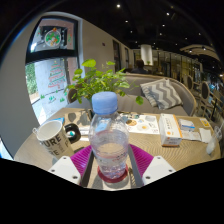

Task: Pour water

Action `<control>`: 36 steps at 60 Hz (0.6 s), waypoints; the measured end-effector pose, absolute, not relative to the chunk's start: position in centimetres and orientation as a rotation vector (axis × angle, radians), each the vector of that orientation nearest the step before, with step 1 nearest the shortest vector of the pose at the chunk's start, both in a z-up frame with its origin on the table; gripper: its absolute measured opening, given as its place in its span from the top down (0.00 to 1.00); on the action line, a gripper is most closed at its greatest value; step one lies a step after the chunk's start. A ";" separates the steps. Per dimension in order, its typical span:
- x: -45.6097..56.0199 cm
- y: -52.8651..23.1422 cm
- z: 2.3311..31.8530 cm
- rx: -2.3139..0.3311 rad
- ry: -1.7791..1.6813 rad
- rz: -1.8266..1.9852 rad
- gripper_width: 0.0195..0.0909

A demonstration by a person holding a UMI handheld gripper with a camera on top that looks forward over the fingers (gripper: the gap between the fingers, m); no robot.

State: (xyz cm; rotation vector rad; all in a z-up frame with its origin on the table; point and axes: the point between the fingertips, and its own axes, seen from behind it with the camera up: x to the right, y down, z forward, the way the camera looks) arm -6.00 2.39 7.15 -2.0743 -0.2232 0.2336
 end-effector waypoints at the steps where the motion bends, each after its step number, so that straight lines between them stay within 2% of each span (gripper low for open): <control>1: -5.9 2.2 6.9 -2.091 -0.220 0.231 0.33; 5: -5.2 1.5 6.2 -2.151 -0.192 0.206 0.14; 9: -4.7 0.3 6.7 -2.176 -0.160 0.174 0.09; 17: -4.0 -3.1 9.2 -2.210 -0.101 0.138 0.07; 27: -4.0 -9.6 14.5 -2.248 -0.022 0.081 0.07; 36: -4.8 -15.4 18.0 -2.253 0.019 0.032 0.08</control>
